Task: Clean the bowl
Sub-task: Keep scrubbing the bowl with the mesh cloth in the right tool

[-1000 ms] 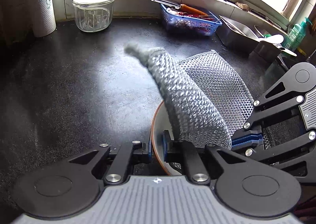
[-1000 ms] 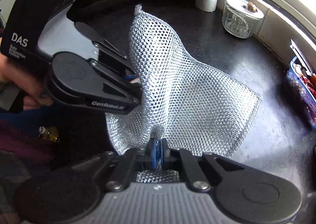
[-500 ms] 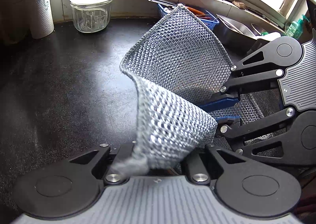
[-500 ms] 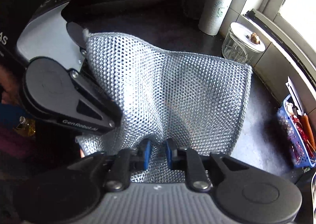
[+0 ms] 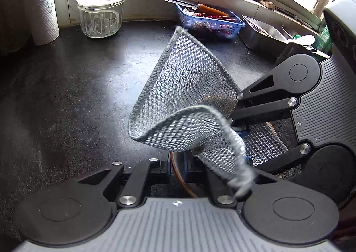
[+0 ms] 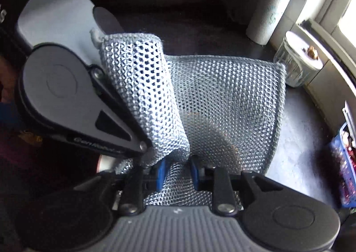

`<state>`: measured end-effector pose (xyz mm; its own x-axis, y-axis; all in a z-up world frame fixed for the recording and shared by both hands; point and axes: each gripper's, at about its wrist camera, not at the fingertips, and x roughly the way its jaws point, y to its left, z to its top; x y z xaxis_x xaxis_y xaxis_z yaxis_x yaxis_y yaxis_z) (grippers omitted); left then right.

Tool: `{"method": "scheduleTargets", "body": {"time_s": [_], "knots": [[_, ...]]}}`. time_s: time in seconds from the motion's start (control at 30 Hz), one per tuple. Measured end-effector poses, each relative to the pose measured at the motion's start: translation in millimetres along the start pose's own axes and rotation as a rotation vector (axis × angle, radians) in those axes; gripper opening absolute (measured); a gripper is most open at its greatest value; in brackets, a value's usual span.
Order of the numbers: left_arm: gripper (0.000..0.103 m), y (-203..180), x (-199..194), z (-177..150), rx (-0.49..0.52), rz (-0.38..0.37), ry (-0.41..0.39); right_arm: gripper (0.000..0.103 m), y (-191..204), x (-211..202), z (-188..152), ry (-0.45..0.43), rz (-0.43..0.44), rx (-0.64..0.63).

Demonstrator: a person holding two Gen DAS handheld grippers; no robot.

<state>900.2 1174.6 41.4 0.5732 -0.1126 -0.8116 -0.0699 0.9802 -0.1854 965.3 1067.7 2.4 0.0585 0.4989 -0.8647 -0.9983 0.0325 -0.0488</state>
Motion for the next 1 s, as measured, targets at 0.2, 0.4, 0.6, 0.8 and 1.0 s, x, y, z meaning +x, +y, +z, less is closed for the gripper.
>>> {"method": "scheduleTargets", "body": {"time_s": [0.2, 0.4, 0.6, 0.8, 1.0], "knots": [[0.009, 0, 1, 0, -0.012, 0.001, 0.002, 0.013, -10, -7, -7, 0.049, 0.159, 0.036], [0.009, -3, 1, -1, -0.011, -0.005, 0.002, 0.011, -9, -28, -13, 0.105, 0.151, 0.008], [0.009, -8, 1, -3, 0.004, 0.002, -0.002, 0.01, -13, -48, -22, 0.106, 0.061, 0.025], [0.009, -9, 1, -3, 0.02, 0.001, -0.001, 0.011, 0, -36, -19, 0.072, -0.084, -0.006], [0.009, -9, 1, -2, 0.024, -0.002, 0.0, 0.019, 4, -17, -17, 0.031, -0.082, -0.026]]}}
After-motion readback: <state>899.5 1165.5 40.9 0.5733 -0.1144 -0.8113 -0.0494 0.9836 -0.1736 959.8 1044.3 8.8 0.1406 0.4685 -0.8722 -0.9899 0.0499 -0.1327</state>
